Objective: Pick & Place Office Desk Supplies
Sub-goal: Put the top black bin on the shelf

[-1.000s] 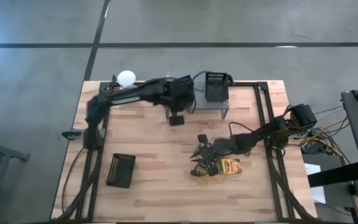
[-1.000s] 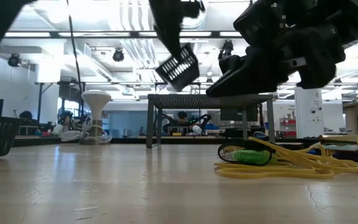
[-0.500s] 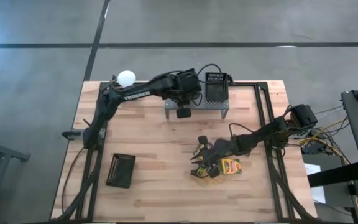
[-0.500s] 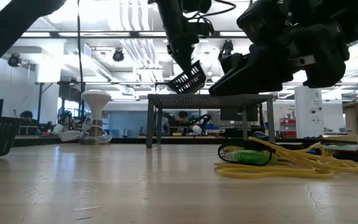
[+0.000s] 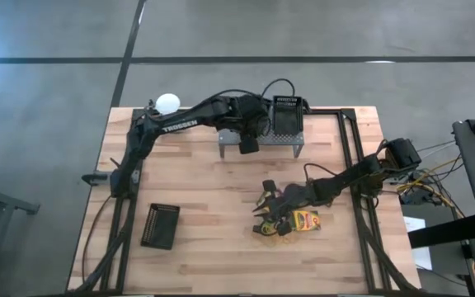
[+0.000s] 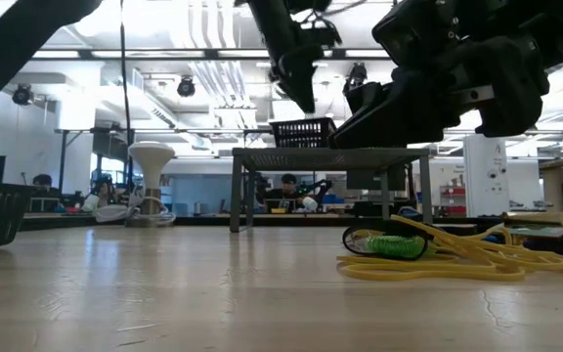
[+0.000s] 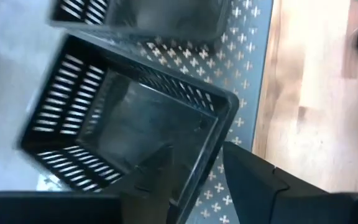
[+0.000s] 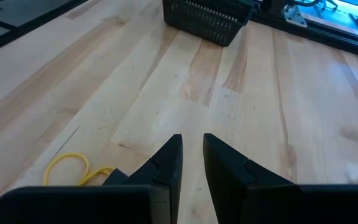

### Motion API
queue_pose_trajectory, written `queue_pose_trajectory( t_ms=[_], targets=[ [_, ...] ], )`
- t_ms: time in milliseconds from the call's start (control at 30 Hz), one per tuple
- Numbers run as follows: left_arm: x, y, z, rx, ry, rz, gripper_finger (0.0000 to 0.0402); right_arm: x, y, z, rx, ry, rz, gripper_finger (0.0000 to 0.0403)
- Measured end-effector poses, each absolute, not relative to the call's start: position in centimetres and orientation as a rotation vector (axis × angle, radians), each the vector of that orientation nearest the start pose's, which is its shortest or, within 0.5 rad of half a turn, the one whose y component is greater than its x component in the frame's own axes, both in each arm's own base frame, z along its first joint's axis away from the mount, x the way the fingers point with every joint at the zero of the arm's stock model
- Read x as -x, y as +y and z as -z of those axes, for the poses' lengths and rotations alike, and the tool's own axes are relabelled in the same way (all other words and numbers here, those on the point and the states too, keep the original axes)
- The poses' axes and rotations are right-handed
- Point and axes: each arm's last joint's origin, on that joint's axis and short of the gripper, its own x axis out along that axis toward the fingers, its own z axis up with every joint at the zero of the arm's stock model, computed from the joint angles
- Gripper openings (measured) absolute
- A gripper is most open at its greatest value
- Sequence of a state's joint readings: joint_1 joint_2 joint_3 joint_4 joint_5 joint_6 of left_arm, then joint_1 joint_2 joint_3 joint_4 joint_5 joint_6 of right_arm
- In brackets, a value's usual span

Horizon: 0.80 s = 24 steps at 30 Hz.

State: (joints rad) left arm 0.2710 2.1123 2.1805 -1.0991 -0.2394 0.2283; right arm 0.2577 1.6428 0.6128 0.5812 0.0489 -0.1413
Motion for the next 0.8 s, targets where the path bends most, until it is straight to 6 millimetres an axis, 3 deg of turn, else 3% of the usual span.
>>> queue_pose_trajectory(
  t_ms=[233, 400, 533, 800],
  targets=[
    [-38.3, 10.6, -38.5, -0.128, 1.012, -0.361, 0.0145, -29.4, 7.6, -14.6, 0.195, 0.432, -0.234, 0.0061],
    [-34.2, 10.8, -39.6, -0.058, 1.079, -0.492, 0.0124, -29.3, 7.8, -14.6, 0.186, 0.429, -0.237, 0.0061],
    [-31.2, 13.0, -38.0, 0.011, 1.126, -0.630, 0.0096, -29.4, 7.9, -14.8, 0.184, 0.401, -0.239, 0.0061],
    [-27.9, 17.6, -31.0, 0.122, 1.120, -0.750, 0.0008, -29.6, 8.0, -15.2, 0.208, 0.361, -0.242, 0.0061]
  ],
)
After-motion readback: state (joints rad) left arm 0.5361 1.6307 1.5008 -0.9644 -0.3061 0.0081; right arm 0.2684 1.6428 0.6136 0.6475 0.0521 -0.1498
